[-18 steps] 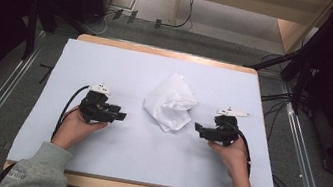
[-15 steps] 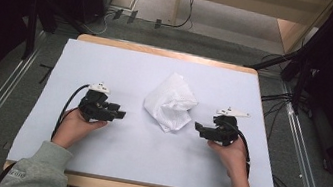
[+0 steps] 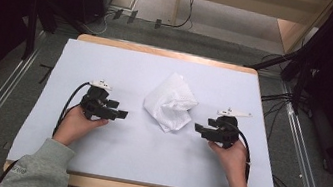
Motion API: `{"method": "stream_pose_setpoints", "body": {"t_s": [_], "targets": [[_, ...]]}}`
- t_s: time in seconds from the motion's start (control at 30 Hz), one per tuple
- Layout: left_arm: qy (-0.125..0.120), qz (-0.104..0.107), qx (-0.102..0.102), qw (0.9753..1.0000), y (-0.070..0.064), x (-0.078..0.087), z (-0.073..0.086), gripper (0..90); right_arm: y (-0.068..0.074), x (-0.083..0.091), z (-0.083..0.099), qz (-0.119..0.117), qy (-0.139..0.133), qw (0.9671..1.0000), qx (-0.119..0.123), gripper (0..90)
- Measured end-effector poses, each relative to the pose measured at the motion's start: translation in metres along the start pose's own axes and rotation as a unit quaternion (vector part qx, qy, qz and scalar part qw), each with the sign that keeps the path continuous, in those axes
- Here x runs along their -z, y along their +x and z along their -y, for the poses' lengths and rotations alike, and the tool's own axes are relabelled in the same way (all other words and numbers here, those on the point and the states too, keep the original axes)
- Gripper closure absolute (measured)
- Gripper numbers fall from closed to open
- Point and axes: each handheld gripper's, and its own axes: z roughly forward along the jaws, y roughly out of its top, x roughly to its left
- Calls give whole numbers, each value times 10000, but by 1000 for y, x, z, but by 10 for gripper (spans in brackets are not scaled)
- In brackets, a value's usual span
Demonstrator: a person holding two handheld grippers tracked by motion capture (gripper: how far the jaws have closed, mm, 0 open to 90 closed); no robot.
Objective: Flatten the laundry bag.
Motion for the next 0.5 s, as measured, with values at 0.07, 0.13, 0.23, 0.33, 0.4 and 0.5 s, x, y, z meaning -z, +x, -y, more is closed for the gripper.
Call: {"method": "stream_pose_setpoints", "body": {"t_s": [0.07,0.13,0.23,0.33,0.4,0.5], "targets": [[2,43,19,10000,0,-1,-1,353,0,0,1,-9,4,10000,-22,356],[26,7,-9,10000,0,-3,-2,350,-1,0,3,23,71,10000,-18,346],[82,-10,-48,10000,0,-4,-2,349,-2,1,4,45,91,9999,-28,346],[131,-31,-96,9999,-1,-6,-2,349,-2,2,5,27,70,10000,-46,346],[120,-21,-107,9999,-2,-7,-2,349,-2,2,5,60,75,9999,-39,346],[120,-7,-146,9998,-2,-7,-3,350,-2,2,6,74,79,9999,-32,347]]}}
